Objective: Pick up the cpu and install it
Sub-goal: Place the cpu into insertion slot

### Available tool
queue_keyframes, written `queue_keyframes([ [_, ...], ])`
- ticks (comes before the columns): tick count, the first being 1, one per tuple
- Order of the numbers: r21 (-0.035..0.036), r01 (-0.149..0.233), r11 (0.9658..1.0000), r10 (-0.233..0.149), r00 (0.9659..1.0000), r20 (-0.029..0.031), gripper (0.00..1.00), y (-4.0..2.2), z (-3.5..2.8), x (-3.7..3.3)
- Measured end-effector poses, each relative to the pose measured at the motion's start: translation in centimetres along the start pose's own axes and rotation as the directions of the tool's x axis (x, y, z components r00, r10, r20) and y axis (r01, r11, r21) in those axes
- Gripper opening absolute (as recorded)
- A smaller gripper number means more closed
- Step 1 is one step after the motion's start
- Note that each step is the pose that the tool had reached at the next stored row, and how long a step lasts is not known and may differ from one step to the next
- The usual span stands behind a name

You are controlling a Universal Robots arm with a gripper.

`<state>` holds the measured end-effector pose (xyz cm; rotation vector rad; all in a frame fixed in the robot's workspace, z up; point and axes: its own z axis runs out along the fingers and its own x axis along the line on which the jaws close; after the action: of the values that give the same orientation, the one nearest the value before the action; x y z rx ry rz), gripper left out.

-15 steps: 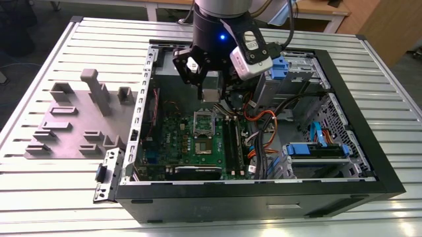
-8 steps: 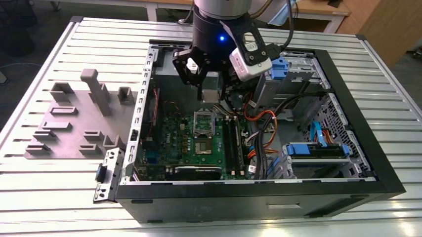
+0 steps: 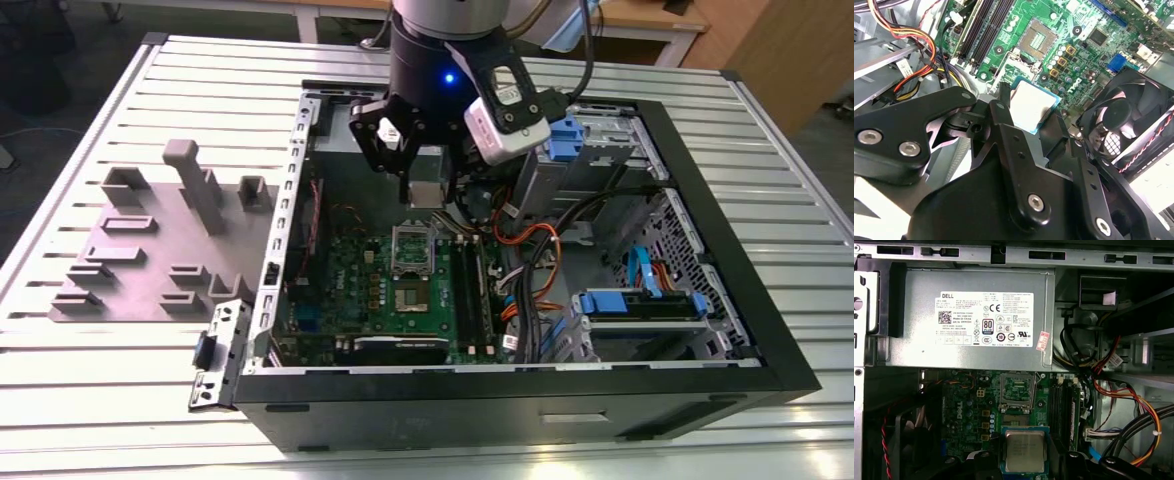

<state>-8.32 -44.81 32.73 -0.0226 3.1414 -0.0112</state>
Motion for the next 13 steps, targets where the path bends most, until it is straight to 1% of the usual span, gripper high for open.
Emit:
queue_keyframes([
  [13,0.0001,0.0,1.0,0.0,1.0,0.0,0.47,0.0,0.31,0.0],
])
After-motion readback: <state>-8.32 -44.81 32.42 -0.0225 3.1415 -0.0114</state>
